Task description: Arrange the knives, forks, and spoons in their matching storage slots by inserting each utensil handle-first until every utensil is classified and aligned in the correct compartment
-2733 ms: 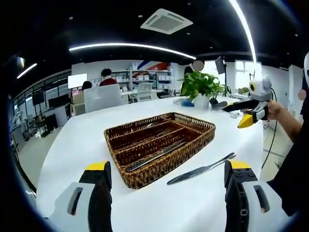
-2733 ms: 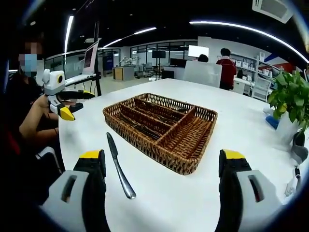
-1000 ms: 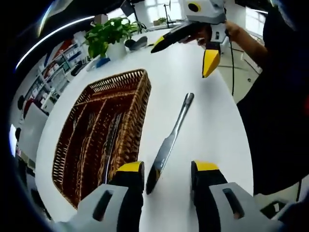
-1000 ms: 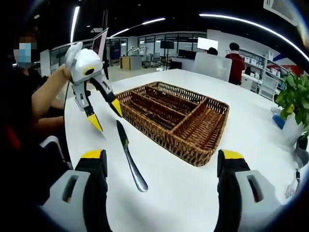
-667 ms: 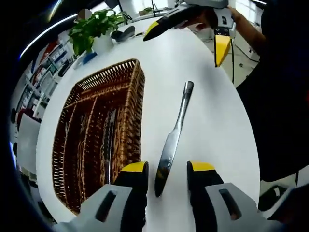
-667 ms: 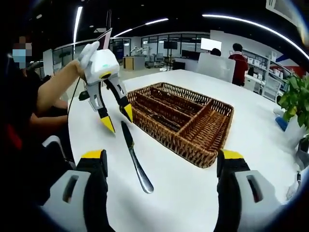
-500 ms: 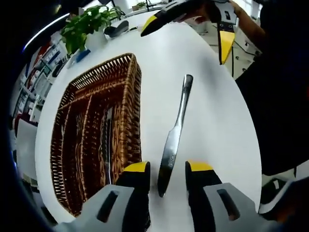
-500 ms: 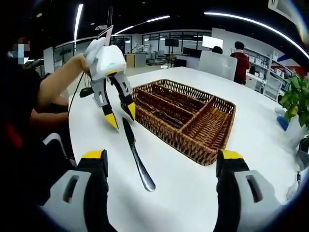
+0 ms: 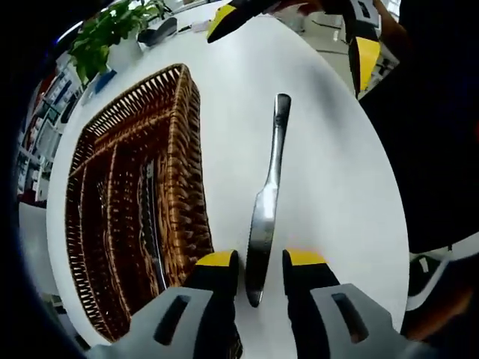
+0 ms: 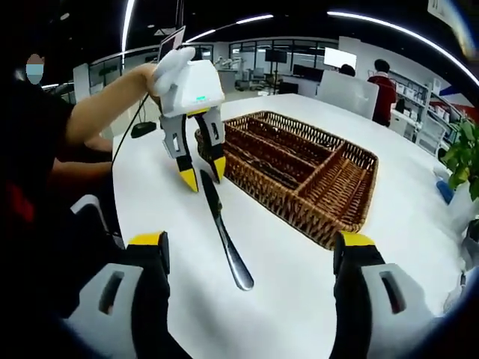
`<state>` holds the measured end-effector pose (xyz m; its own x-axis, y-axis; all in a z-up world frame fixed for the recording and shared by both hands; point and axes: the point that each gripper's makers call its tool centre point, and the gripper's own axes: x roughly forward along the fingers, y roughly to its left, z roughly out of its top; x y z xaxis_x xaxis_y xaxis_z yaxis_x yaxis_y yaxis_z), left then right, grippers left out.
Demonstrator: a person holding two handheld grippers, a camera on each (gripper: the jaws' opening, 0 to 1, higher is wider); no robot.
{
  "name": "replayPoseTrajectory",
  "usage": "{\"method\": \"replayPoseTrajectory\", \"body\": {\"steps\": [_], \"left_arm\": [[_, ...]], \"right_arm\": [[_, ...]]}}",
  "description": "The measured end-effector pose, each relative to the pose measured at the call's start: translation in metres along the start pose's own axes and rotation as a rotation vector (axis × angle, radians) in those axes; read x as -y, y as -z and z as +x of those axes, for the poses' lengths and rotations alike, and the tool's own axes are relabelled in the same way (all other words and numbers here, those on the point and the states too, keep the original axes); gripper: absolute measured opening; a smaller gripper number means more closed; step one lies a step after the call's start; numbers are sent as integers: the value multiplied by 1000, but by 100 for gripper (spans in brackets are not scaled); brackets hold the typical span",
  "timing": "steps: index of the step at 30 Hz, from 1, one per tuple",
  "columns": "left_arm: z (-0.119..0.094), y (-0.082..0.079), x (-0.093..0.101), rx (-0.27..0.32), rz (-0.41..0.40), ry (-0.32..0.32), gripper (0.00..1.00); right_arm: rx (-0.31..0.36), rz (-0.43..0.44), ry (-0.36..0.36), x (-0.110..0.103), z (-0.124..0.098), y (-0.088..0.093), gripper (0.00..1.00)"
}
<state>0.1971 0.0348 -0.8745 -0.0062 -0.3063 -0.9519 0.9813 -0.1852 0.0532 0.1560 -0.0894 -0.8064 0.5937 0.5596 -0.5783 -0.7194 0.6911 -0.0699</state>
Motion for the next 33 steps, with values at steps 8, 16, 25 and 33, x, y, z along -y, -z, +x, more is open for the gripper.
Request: {"method": "replayPoseTrajectory", "body": {"steps": [8,16,25,33], "left_arm": [[1,0,3,-20,10,34,19],[1,0,2,-16,-7,45,16],[2,-1,2,-48,22,49,12],[2,-1,2,-44,48,41,11]], "right_arm": [[-2,-8,-12,-1,4,-2,92],[-12,-17,-25,-2,9,0,91],[-31,-19,-26,0,14,4,91],[-52,-25,-26,0,17,11,90]]}}
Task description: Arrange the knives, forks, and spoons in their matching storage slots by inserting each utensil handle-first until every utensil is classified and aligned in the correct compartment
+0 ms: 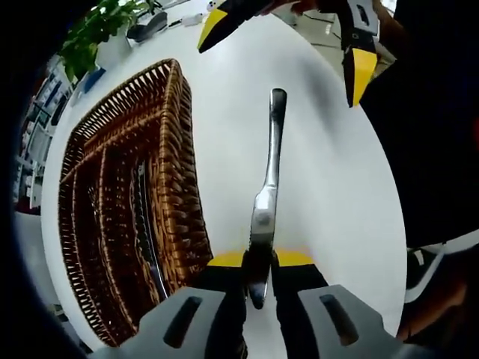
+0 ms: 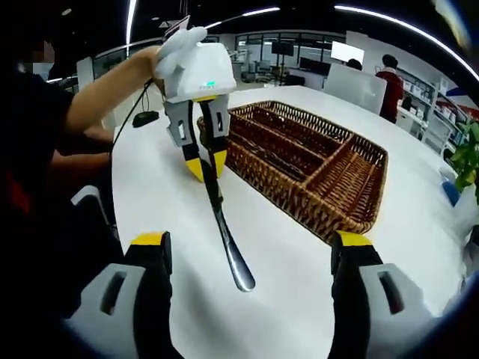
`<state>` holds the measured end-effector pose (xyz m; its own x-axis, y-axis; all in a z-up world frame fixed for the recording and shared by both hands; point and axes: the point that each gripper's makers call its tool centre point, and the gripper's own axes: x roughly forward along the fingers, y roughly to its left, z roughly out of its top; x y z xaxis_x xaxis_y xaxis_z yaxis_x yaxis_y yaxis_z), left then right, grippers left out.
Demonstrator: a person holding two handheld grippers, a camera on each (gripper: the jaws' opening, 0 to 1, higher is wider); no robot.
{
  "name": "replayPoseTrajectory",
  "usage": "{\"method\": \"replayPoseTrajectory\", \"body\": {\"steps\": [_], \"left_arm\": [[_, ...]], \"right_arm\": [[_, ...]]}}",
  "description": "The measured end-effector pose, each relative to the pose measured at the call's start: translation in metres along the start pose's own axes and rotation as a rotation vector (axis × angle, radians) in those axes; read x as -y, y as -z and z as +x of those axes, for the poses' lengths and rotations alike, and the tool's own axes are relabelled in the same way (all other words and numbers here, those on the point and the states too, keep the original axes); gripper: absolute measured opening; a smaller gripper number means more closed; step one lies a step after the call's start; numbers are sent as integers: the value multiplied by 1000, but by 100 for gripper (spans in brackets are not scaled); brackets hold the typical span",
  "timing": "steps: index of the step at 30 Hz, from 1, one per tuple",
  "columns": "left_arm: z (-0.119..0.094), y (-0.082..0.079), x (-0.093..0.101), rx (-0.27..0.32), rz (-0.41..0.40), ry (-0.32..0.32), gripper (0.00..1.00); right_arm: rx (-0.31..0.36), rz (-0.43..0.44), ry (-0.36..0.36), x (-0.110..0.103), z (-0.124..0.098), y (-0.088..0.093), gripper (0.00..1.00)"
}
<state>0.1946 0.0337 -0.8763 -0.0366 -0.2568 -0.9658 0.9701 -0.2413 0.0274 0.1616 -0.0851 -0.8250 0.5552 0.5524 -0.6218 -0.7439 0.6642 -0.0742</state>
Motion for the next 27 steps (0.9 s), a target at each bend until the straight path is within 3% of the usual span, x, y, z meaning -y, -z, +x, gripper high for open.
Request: {"method": "replayPoseTrajectory", "body": {"steps": [10,16,22,27], "left_arm": [[-1,0,1,2,53,-14,11],[-2,4,8,-38,81,4,11],[-4,8,10,-58,72,9,11],[-13,3,10,-40,64,0,10]], "right_arm": [[-24,-76,-22,1,5,0,83],[-23,-109,-40,-2,10,2,79],[18,-136,-66,-6,12,-4,76],[31,-141,-81,-10,15,-6,75]]}}
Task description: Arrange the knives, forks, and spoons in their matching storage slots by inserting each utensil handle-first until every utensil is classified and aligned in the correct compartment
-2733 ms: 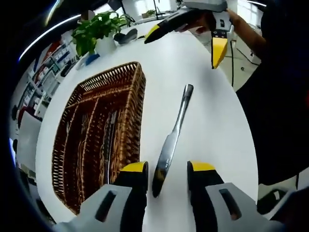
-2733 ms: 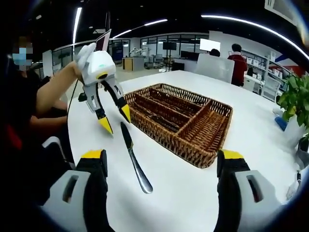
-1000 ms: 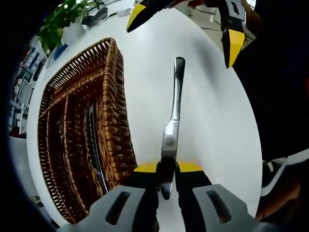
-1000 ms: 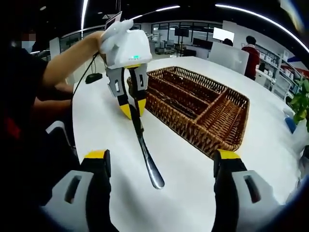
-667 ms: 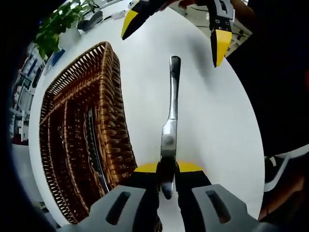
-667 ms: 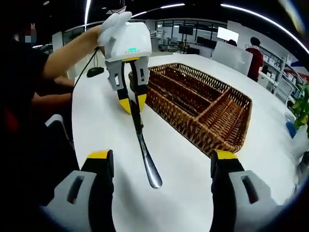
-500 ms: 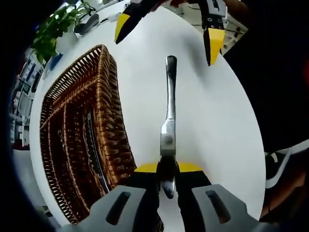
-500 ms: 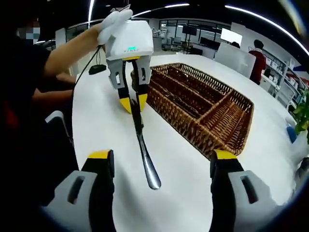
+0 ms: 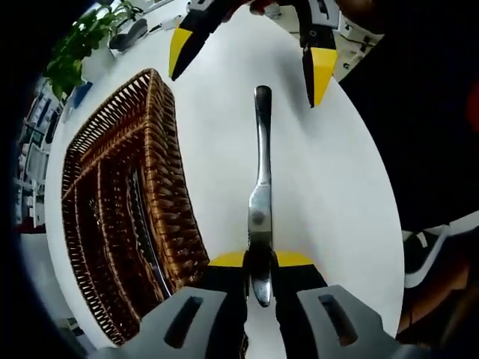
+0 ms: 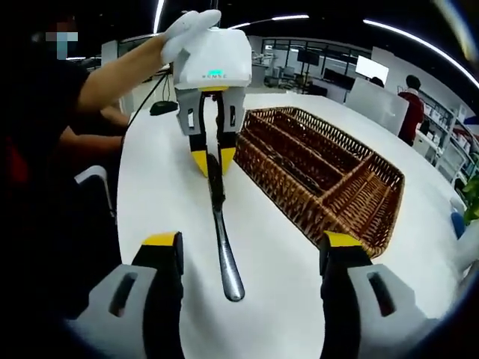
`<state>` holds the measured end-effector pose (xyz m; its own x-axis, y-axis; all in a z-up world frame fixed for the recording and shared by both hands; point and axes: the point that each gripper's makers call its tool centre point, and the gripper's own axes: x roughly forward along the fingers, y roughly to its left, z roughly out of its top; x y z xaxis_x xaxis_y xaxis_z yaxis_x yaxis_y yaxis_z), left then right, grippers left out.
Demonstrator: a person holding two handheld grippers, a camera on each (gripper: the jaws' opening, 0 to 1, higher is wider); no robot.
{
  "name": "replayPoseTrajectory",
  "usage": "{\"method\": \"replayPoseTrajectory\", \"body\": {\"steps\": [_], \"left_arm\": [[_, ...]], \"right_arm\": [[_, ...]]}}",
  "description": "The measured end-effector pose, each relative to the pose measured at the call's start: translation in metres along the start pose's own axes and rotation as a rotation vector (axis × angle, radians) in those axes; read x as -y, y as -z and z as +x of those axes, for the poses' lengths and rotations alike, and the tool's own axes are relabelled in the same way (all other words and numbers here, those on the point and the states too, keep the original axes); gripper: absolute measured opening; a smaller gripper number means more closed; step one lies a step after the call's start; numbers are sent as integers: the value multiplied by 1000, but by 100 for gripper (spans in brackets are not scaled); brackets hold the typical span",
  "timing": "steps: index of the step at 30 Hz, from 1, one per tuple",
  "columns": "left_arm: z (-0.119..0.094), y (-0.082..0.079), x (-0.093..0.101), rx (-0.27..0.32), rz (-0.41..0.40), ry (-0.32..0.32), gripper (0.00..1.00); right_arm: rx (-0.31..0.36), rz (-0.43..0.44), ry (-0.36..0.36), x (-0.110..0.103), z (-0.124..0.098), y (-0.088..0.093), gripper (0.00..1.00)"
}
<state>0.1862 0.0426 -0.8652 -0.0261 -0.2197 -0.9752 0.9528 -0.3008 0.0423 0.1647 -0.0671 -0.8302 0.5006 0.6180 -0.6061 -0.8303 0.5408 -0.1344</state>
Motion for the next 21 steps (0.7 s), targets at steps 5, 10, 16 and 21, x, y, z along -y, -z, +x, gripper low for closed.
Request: {"method": "replayPoseTrajectory", "body": {"steps": [5,10,16,21], "left_arm": [[-10,-3,-1,12,6,-21,11],[-19,-5,-2,23,4,-37,11],[-30,-11,-5,28,22,-70,11],[-37,-16,-3,25,32,-74,11]], "right_arm": [[3,-8,-25,-4,5,0,73],[12,-24,-57,-9,11,-2,64],[19,-48,-96,-15,17,-3,53],[25,-78,-117,-18,22,-3,42]]}}
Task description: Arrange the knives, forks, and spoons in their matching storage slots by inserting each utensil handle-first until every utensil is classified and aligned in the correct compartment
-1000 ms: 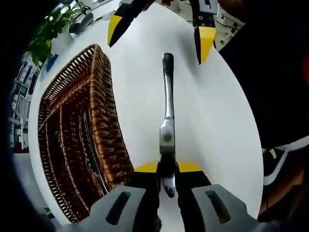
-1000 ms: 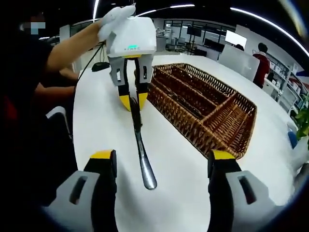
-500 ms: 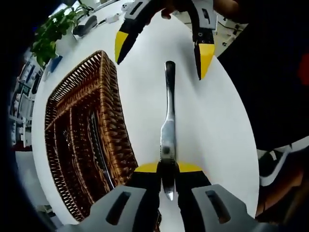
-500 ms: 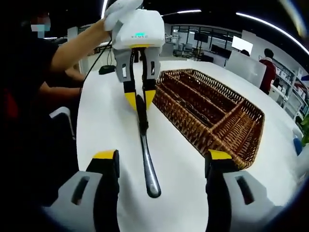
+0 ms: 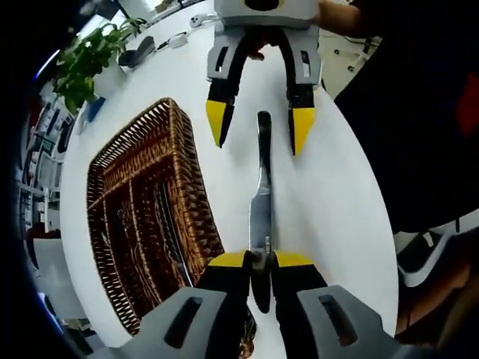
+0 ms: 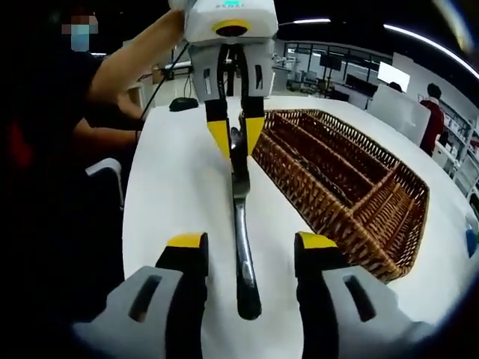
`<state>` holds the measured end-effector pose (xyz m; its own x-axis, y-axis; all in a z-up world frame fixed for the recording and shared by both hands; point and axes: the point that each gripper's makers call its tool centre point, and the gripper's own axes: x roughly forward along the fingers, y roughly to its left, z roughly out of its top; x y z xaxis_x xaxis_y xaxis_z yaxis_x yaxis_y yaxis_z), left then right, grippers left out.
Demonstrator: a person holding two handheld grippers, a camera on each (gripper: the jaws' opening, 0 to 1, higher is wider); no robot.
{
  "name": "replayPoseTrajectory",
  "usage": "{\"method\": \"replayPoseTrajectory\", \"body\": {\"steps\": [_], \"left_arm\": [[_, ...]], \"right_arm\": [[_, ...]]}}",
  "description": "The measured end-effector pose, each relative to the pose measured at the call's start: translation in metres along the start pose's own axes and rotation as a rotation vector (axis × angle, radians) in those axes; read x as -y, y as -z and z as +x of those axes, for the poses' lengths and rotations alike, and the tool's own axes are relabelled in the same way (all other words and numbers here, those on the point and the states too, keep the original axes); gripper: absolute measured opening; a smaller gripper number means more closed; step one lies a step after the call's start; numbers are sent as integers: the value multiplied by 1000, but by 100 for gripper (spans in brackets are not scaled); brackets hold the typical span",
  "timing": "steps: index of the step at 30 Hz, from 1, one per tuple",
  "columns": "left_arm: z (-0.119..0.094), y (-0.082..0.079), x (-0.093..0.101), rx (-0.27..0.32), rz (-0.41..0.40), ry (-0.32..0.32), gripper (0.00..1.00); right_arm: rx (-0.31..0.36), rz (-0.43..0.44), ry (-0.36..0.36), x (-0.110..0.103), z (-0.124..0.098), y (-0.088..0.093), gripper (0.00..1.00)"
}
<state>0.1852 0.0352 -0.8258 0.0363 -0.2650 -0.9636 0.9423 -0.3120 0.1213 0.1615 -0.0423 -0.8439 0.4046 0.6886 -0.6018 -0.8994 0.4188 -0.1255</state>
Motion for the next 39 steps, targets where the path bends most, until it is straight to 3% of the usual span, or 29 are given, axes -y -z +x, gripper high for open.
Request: {"method": "replayPoseTrajectory", "body": {"steps": [19,28,39], "left_arm": [[-13,-8,3,1,8,-14,11],[-11,-5,4,6,-2,-6,11],[-18,-6,8,54,-9,-10,11]], "right_arm": [[58,-159,-42,-10,17,-11,7],[71,-164,-35,-10,19,-12,6],[50,-193,-40,-10,13,-18,5]]}}
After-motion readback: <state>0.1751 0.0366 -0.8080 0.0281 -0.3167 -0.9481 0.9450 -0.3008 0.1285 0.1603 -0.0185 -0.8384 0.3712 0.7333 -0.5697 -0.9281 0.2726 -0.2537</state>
